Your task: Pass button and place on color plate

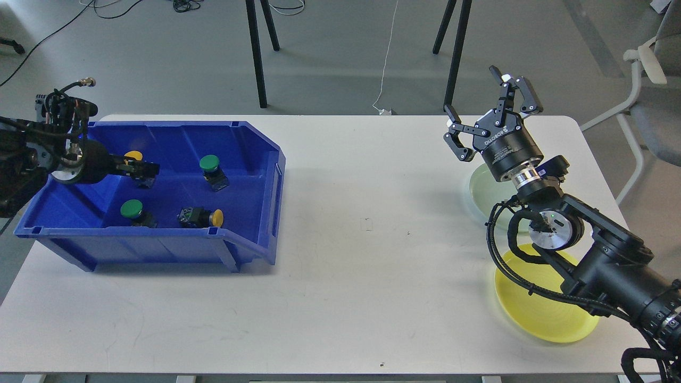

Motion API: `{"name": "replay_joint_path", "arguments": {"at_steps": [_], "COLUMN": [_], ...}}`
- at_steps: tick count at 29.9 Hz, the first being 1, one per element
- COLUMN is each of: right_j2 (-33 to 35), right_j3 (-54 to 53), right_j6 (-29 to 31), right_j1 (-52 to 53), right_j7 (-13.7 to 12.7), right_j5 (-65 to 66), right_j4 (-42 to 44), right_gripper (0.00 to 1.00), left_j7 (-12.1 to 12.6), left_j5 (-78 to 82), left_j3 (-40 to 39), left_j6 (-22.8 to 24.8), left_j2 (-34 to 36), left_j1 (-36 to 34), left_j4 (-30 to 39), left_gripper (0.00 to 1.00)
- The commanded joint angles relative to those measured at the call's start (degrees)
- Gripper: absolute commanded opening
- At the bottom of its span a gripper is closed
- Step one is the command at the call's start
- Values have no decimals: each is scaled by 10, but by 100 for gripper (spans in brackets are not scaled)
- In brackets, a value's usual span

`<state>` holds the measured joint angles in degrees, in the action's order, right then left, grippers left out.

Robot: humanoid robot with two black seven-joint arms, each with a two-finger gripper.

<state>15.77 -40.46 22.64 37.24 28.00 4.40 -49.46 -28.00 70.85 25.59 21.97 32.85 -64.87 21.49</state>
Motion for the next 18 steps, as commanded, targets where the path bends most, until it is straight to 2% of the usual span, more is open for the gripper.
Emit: {"name": "replay_joint_path", "arguments": {"at_steps": [1,18], "right_j2": [0,0], "right_j3": [-3,-4], "right_j6": [-1,0], "right_j1": [-1,-4], "right_j7": [0,0], "right_j5": [0,0], "right_j4": [-4,-5], "right_gripper": [99,99], "left_j7": [0,0], "left_j5": [2,0], "left_j3": [1,2], "left_j6": [2,1], "left_j2": [1,2], "left_j1": [0,3], "left_j4": [-7,-10], "left_gripper": [81,81]}}
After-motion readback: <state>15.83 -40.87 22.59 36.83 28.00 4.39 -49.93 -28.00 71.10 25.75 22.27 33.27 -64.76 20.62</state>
